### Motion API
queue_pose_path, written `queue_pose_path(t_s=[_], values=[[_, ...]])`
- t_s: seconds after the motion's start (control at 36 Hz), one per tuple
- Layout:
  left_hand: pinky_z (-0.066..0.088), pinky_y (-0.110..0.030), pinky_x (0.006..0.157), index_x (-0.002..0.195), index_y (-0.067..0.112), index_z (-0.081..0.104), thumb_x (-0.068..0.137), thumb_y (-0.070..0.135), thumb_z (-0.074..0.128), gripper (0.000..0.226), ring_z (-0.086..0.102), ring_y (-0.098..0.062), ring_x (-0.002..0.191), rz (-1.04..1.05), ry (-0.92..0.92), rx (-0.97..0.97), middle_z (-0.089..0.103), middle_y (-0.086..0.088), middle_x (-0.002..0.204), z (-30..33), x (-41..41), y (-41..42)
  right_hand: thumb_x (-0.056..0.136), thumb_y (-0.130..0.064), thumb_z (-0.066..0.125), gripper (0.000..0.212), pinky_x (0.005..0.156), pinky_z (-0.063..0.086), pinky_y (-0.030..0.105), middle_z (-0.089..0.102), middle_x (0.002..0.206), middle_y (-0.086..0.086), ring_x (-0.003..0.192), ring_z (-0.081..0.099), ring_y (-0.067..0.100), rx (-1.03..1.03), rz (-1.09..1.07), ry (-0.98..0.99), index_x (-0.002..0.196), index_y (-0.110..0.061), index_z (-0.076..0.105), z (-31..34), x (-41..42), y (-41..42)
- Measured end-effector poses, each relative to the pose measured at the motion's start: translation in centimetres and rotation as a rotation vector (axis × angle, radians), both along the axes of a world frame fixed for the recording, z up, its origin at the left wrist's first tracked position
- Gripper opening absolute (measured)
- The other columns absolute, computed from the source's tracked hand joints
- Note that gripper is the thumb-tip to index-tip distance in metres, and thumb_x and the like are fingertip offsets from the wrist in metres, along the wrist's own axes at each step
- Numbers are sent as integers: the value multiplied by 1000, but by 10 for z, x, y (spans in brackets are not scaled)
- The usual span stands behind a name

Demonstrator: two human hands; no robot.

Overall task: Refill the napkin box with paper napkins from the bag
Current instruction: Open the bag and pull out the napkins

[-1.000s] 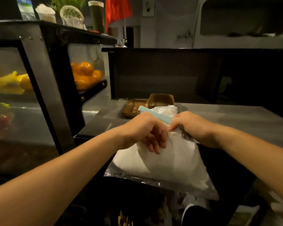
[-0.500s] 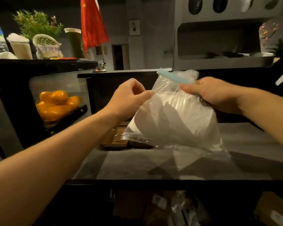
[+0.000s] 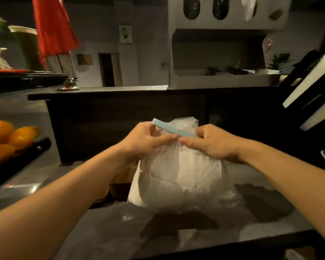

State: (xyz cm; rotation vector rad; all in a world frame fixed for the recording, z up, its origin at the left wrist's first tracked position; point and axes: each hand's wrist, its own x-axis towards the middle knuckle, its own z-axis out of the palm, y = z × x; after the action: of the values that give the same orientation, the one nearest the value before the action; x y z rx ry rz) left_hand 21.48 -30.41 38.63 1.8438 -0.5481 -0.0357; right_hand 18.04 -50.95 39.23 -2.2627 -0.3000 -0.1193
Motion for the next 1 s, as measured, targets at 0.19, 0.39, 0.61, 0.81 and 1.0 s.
queue_pose_path(t_s=[0.19, 0.39, 0.61, 0.81, 1.0], values=[[61, -26, 69, 100, 21, 75, 87, 20, 76, 13, 75, -12, 83, 26, -14, -51, 77, 3, 90, -22, 5, 12, 86, -35, 77, 11, 72, 52, 21, 70, 91, -10, 86, 67, 8, -156, -104, -117, 96, -32, 71, -15, 1, -17], [59, -29, 74, 102, 16, 76, 93, 19, 71, 10, 74, -12, 83, 37, -161, -131, 77, -1, 90, -45, 9, 19, 87, -33, 75, 17, 69, 52, 25, 56, 89, -13, 78, 57, 7, -242, -300, -625, 85, -33, 57, -17, -1, 18], [60, -38, 84, 105, 16, 75, 95, 14, 68, 12, 71, -18, 89, -80, -229, -108, 73, -1, 93, -56, 17, 19, 85, -49, 75, 56, 97, 46, 21, 58, 120, -20, 113, 56, 0, -474, 13, -134, 133, -37, 50, 7, 16, 41], [61, -28, 76, 100, 25, 67, 91, 14, 73, 16, 70, -11, 86, -70, -197, -40, 71, 6, 92, -57, 23, 21, 88, -42, 75, 12, 84, 57, 31, 71, 90, -16, 86, 67, 3, -512, 60, 83, 99, -36, 72, -3, 14, 15], [62, -33, 76, 100, 26, 71, 86, 30, 79, 16, 72, -12, 86, -102, -209, 15, 73, 5, 93, -60, 24, 21, 81, -30, 84, 19, 82, 60, 36, 71, 92, -8, 87, 68, 10, -388, 30, -36, 92, -34, 70, -20, 18, -3]])
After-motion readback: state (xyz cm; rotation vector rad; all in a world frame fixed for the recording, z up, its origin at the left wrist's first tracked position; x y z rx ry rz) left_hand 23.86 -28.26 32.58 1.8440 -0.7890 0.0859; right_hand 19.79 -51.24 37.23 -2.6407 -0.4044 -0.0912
